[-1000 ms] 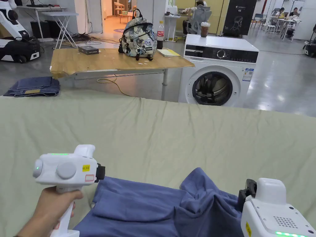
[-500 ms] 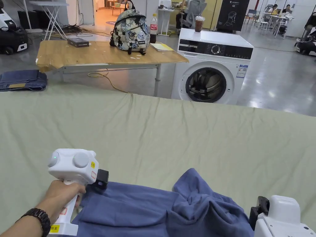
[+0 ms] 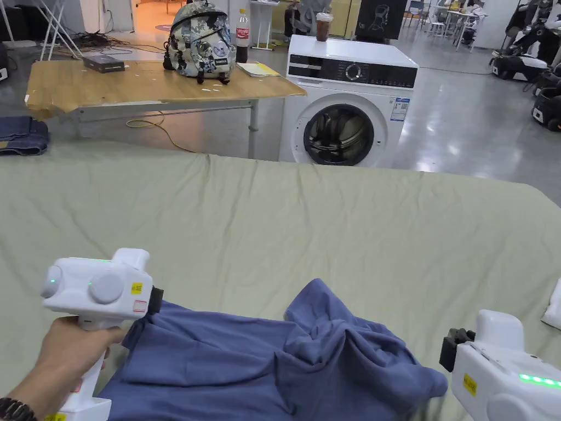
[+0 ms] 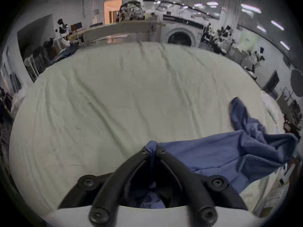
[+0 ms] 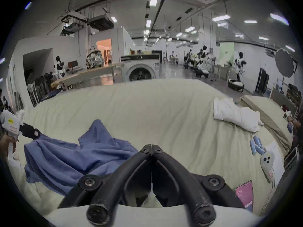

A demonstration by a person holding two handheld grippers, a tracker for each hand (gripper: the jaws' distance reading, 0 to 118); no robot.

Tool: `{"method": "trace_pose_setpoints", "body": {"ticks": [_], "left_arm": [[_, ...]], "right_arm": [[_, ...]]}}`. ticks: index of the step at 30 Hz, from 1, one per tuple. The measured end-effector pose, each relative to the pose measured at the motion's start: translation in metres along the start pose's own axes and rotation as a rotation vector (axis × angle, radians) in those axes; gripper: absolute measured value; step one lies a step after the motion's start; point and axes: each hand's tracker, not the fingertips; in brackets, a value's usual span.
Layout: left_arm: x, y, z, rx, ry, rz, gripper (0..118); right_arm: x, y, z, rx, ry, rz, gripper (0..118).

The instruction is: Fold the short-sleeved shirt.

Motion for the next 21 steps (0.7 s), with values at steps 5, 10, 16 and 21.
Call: {"method": "trace_pose_setpoints", "body": {"ticks": [5, 10, 16, 21], "left_arm": [[-0.002, -0.012, 0.039, 0.068, -0.038, 0.022, 0], [-0.001, -0.025, 0.058, 0.088, -0.041, 0.027, 0], [-0.001, -0.037, 0.066, 0.093, -0.039, 0.041, 0], [-0.002, -0.038, 0.07, 0.096, -0.034, 0.032, 0]], "right_arm": [[0.018, 0.006, -0.035, -0.175, 0.01, -0.002, 49], [0.026, -0.004, -0.074, -0.34, 0.027, -0.044, 71], [0.018, -0.027, -0.094, -0.434, 0.054, -0.057, 24], [0.008, -0.022, -0.076, -0.377, 0.06, -0.008, 5]]}}
